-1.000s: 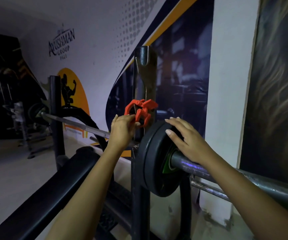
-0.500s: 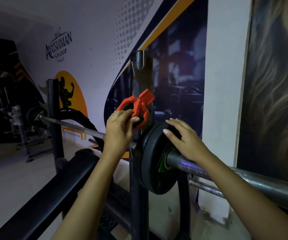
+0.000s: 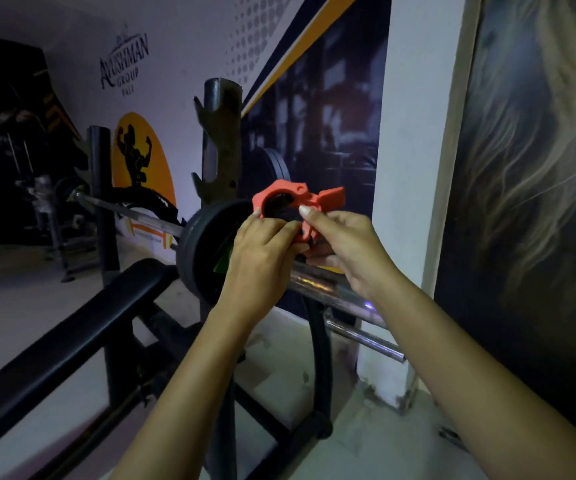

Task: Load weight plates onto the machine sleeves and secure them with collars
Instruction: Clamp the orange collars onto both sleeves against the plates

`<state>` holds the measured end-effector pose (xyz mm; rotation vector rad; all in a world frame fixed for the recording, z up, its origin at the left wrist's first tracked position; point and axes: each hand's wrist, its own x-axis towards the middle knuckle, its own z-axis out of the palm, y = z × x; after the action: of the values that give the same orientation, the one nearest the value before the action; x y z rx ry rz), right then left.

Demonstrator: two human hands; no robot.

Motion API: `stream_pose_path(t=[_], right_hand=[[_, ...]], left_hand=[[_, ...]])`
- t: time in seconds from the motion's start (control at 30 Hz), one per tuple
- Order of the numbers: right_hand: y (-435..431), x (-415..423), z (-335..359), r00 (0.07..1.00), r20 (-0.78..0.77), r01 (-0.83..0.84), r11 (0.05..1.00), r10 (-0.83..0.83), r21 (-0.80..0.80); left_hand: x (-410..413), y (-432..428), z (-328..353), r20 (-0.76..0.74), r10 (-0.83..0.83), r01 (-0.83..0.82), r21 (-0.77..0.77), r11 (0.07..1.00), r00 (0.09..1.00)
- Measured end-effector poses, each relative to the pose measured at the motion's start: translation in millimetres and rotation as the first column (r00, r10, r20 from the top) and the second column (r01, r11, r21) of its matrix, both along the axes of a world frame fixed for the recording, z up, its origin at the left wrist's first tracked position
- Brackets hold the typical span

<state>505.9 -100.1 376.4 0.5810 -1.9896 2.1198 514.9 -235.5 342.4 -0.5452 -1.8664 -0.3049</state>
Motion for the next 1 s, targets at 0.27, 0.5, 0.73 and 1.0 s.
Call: stream_pose_path(t=[0.27,0.5,0.73,1.0], right_hand=[[118.8,43.7,-15.8,0.991,0.104,-0.085,0.996,0.086,-0.008],[156.1,46.5,-49.2,0.956,0.179,-0.227,0.972,0.233,-0.056],[158.2,28.7,-80.5,0.912,0.224,-0.299,0.930,0.345,-0.216],[149.2,-3.1,-90.3,0.874,0.218,-0.363,0.882,0.434,-0.299]], left_hand=[[60.2,93.7,-13.8,0.063,-0.288,0.226,0.469,0.854,0.956],[71.1,129.2,-39.0,0.241,-0.564,0.189,0.779,0.598,0.790],[78.6,143.7,-63.7,0.234,-0.429,0.157,0.697,0.700,0.873],[63.5,144.1,-76.3,0.231,-0.322,0.060,0.722,0.689,0.918]])
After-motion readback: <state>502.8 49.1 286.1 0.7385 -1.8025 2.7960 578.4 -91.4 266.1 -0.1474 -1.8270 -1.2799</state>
